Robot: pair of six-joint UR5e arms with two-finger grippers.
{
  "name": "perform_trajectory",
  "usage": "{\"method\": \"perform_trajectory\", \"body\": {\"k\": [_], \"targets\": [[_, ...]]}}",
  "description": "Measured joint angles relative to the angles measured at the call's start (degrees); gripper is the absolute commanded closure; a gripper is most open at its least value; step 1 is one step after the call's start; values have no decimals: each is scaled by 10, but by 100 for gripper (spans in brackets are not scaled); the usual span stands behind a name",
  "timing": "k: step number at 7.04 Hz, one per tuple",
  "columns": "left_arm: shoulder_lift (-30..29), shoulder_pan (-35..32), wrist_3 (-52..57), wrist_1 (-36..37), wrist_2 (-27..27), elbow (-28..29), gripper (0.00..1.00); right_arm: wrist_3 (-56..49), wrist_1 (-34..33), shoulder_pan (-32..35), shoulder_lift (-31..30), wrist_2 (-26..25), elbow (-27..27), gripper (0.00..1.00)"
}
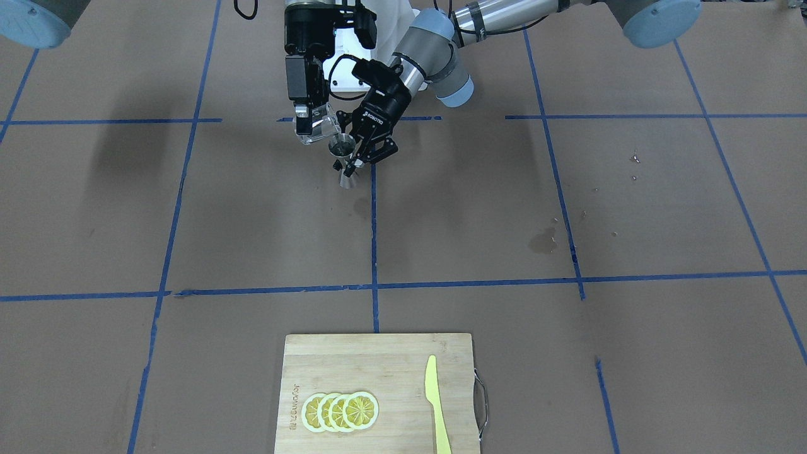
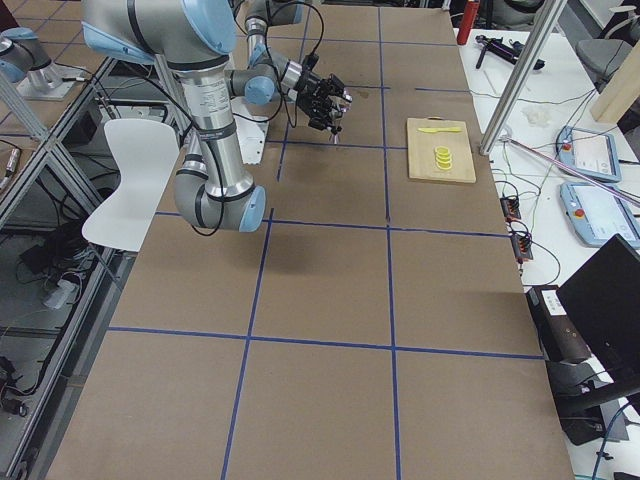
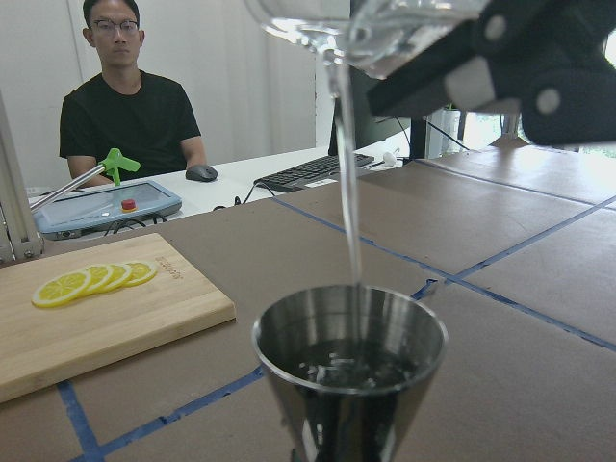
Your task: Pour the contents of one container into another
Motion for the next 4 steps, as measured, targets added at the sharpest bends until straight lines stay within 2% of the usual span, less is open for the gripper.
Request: {"method": "perform_trajectory", "body": {"k": [4], "targets": [[-7, 0, 0, 1, 1, 8, 100, -25, -2, 0, 0, -2, 1, 100]]}}
